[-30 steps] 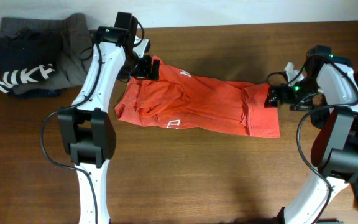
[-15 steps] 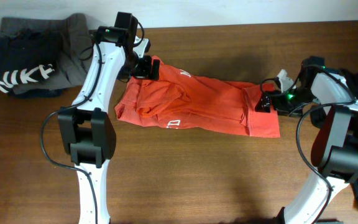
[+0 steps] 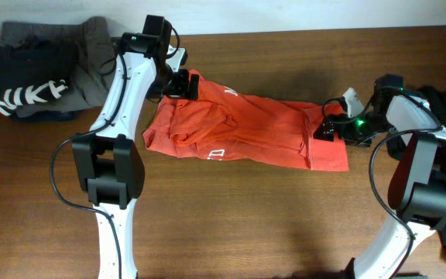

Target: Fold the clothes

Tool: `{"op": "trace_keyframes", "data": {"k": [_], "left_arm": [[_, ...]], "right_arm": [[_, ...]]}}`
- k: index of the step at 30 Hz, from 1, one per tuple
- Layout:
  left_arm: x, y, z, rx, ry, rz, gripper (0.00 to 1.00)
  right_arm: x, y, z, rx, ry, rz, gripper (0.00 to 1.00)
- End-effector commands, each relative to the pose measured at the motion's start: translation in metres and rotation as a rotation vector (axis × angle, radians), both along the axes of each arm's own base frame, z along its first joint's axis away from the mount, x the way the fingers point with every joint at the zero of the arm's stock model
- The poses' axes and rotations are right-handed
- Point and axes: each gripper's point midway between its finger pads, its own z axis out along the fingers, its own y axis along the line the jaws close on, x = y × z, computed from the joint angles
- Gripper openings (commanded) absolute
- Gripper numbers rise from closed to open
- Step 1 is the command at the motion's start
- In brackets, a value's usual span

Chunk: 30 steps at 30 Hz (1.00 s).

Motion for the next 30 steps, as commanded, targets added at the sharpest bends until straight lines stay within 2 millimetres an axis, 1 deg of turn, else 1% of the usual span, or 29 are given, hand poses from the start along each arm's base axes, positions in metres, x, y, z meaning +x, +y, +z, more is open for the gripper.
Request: {"op": "trace_keyframes", "data": {"k": [1,6,7,8,9,14,16,18,19,26,29,30], "left_arm": [[0.002,-0.001,0.016,-0.014,-0.034,-0.015,0.99],[0.001,-0.001,0.016,-0.013,-0.031,-0.015,0.99],[0.001,-0.001,0.016,-0.013,-0.03,-0.015,0.99],[0.001,-0.001,0.016,-0.013,-0.03,-0.015,0.99],[0.001,-0.001,0.016,-0.013,-0.03,-0.015,0.99],[0.001,-0.001,0.016,-0.013,-0.03,-0.015,0.99],[0.001,-0.001,0.016,-0.013,-0.03,-0.015,0.99],[0.0,-0.001,0.016,-0.012,-0.028,-0.015,0.99],[0.0,-0.001,0.016,-0.012,-0.027,-0.015,0.99],[0.0,-0.001,0.016,-0.012,-0.027,-0.015,0.99],[0.0,-0.001,0.016,-0.012,-0.027,-0.015,0.99],[0.0,-0.001,0.016,-0.012,-0.027,-0.015,0.99]], "right_arm": [[-0.008,0.012,-0.006,0.07,0.022,0.009,0.81],[-0.007,0.014,-0.005,0.084,0.028,-0.014,0.71],[-0.006,0.013,-0.004,0.084,0.028,-0.015,0.63],[-0.006,0.013,-0.004,0.084,0.027,-0.017,0.58],[-0.006,0.011,-0.005,0.077,0.035,-0.032,0.54],[-0.004,-0.006,-0.011,0.019,0.074,-0.132,0.44],[-0.004,-0.012,-0.01,0.016,0.075,-0.147,0.35],[-0.004,-0.019,-0.01,0.011,0.082,-0.174,0.21],[-0.005,-0.024,-0.01,0.005,0.085,-0.187,0.17],[-0.009,-0.053,-0.005,-0.069,0.118,-0.231,0.13],[-0.006,-0.06,0.005,-0.11,0.122,-0.231,0.1],[-0.001,-0.062,0.013,-0.115,0.111,-0.231,0.09]]}}
